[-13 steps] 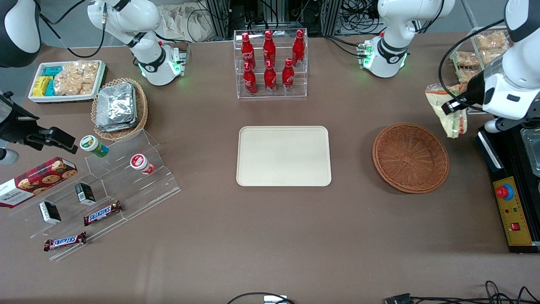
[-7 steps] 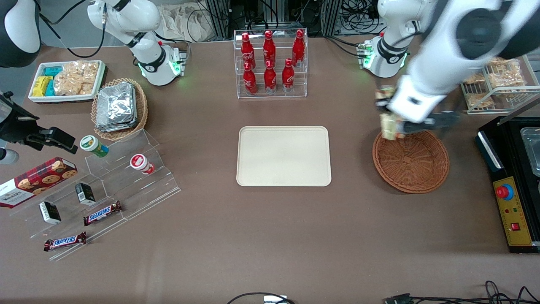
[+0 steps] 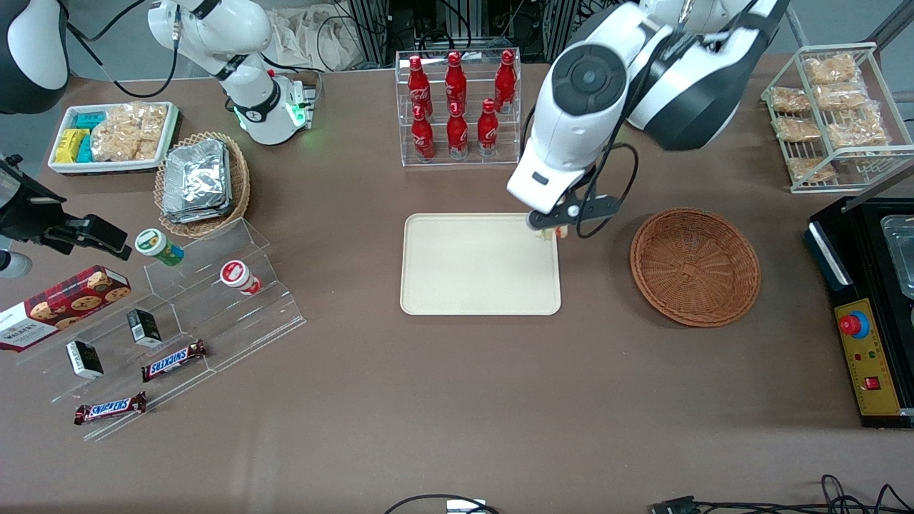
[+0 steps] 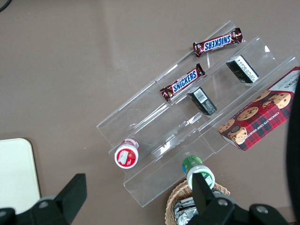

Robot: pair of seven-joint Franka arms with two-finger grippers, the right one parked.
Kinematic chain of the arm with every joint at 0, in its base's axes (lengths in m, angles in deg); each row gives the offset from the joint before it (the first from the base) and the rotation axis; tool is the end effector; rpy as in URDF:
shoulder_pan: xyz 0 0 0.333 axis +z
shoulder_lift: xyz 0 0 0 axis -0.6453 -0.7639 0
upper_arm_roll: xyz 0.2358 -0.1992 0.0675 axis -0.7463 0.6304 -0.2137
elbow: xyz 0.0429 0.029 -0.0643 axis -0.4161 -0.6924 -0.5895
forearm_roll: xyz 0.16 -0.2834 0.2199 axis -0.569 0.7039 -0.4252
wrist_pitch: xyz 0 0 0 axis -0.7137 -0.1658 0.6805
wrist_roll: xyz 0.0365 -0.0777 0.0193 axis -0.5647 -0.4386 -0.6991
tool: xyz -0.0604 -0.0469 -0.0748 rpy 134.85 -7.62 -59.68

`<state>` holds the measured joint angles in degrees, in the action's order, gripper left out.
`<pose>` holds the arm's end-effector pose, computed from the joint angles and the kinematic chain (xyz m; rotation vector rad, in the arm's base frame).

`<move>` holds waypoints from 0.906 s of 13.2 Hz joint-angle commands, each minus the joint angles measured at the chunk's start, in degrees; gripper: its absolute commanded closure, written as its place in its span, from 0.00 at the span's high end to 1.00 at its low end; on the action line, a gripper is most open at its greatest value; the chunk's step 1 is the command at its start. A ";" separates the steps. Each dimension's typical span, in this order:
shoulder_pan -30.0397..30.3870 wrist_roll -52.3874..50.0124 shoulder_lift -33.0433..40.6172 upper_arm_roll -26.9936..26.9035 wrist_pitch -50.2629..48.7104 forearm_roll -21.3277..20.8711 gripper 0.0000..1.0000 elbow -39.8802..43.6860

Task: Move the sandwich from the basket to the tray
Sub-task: 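Carry the sandwich over the cream tray and lower it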

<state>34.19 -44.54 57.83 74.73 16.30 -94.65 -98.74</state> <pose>0.4983 -0.3823 0.5142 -3.0707 -0.2267 0.3141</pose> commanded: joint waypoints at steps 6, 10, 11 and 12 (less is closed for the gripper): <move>0.20 -0.92 -3.10 0.09 30.02 -11.15 0.22 -24.80; 0.28 -3.55 -10.13 -0.08 34.61 -19.77 0.22 -25.26; 0.28 -4.17 -11.44 -0.26 35.66 -20.57 0.22 -25.26; 0.28 -4.70 -12.50 -0.87 36.98 -21.88 0.22 -25.26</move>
<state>34.17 -47.30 47.24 74.11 51.20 -113.80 -124.45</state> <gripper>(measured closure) 0.780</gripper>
